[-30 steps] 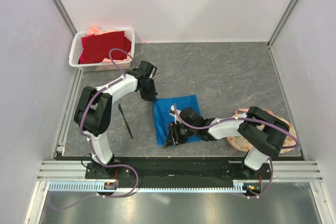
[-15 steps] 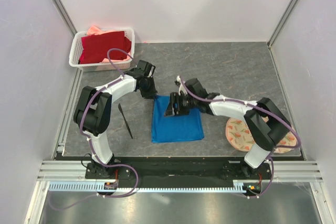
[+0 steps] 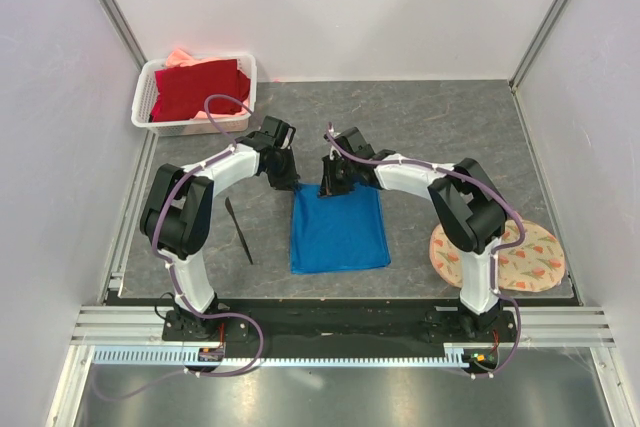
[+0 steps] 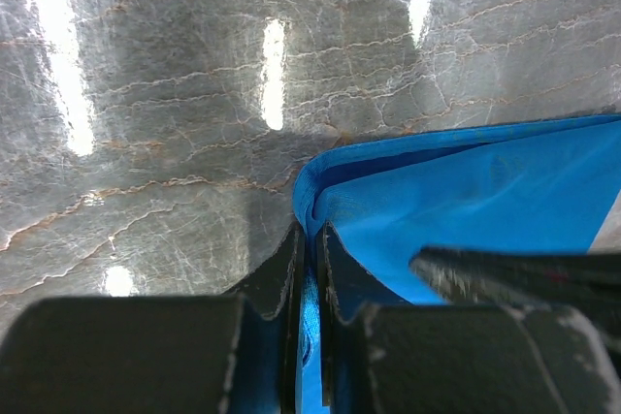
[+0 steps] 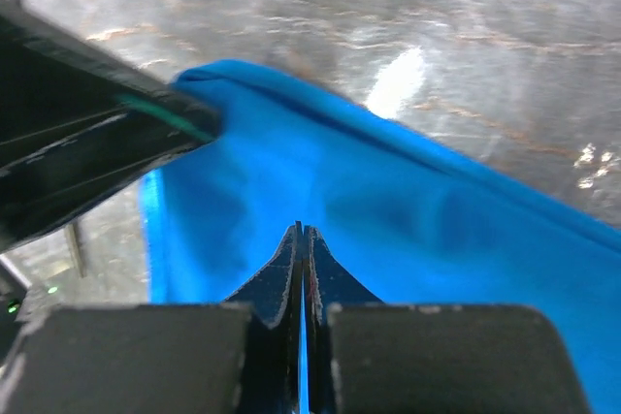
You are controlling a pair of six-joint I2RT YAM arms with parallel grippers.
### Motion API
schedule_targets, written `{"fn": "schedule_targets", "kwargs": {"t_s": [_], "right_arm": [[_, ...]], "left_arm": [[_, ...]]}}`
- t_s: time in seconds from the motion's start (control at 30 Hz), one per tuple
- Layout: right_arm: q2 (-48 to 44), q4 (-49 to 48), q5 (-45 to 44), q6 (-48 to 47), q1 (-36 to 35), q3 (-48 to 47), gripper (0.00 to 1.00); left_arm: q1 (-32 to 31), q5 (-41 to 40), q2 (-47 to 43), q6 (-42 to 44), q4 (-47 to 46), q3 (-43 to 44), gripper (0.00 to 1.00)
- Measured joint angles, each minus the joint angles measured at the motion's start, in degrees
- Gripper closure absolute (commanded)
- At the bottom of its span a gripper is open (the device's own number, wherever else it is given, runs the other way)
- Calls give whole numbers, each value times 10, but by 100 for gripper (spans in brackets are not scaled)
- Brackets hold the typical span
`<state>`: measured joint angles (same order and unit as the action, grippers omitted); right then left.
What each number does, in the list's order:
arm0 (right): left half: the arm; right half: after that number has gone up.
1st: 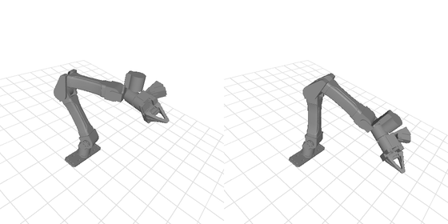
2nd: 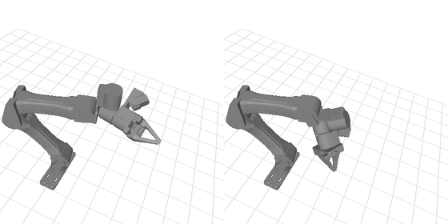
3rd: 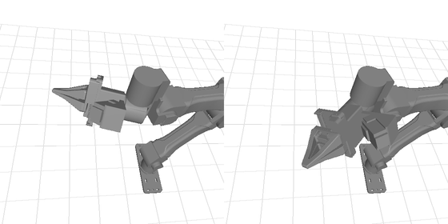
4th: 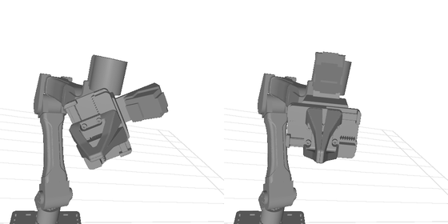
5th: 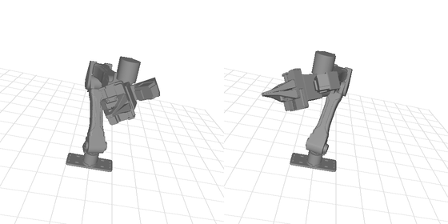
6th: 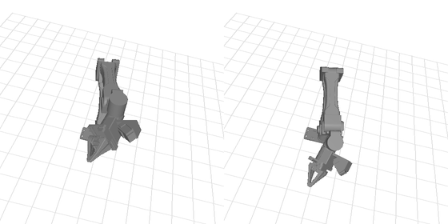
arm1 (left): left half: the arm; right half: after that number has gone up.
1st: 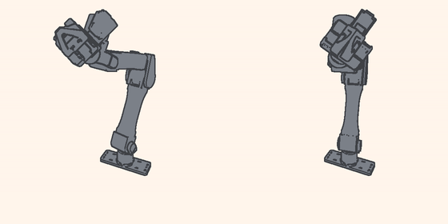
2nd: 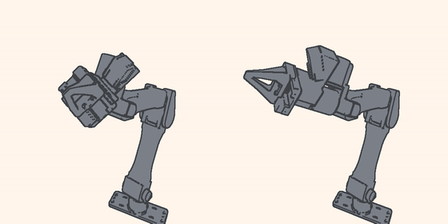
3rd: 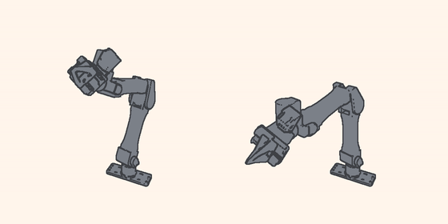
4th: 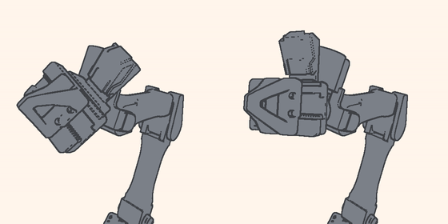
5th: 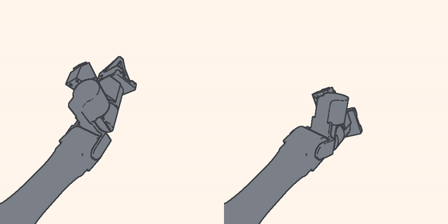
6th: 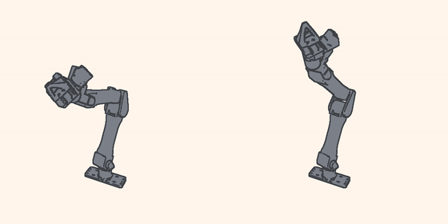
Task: Fold the napkin into a case and place the utensils inside
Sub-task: Fold the lower triangle-folded napkin at the center of the board.
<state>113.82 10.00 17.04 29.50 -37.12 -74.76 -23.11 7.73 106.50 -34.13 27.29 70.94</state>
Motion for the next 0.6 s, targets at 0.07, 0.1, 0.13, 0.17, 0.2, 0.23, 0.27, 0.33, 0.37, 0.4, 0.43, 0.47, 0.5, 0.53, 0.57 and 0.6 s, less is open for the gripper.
{"fn": "schedule_targets", "kwargs": {"t_s": [0.07, 0.1, 0.13, 0.17, 0.2, 0.23, 0.27, 0.33, 0.37, 0.4, 0.43, 0.47, 0.5, 0.53, 0.57, 0.6], "right_arm": [[9, 7, -4, -3, 4, -4, 100], [11, 10, -5, -4, 6, -5, 100], [14, 12, -6, -6, 7, -6, 100], [16, 14, -7, -7, 9, -7, 100], [17, 15, -8, -9, 10, -8, 100], [20, 17, -9, -11, 11, -12, 100], [24, 17, -9, -13, 11, -16, 100], [32, 16, -10, -15, 11, -24, 100], [37, 16, -10, -17, 11, -27, 100], [42, 16, -10, -19, 11, -30, 100], [48, 15, -7, -19, 11, -32, 100], [51, 14, -6, -19, 11, -36, 100], [53, 13, -6, -20, 11, -40, 100], [55, 11, -5, -21, 11, -42, 100], [57, 10, -4, -22, 11, -42, 100], [58, 8, -3, -23, 11, -43, 100]], "left_arm": [[0, 0, 0, 0, 0, -1, 98], [0, 0, 0, 0, 0, -1, 98], [0, 0, 0, 0, 0, -1, 98], [0, 0, 0, 0, 0, -1, 98], [0, 1, 0, 0, 0, -1, 98], [0, 2, 0, 0, 0, -1, 98], [0, 2, 0, 0, 0, -1, 98], [0, 4, -2, 0, 0, -1, 98], [0, 5, -3, 0, -1, -2, 98], [0, 7, -6, 0, -2, -5, 98], [0, 11, -10, 0, -2, -8, 98], [0, 14, -14, -1, -2, -11, 98], [0, 16, -18, -1, -2, -14, 98], [0, 18, -24, -3, -3, -18, 98], [0, 20, -29, -5, -3, -22, 98], [0, 23, -35, -7, -3, -25, 98]]}}
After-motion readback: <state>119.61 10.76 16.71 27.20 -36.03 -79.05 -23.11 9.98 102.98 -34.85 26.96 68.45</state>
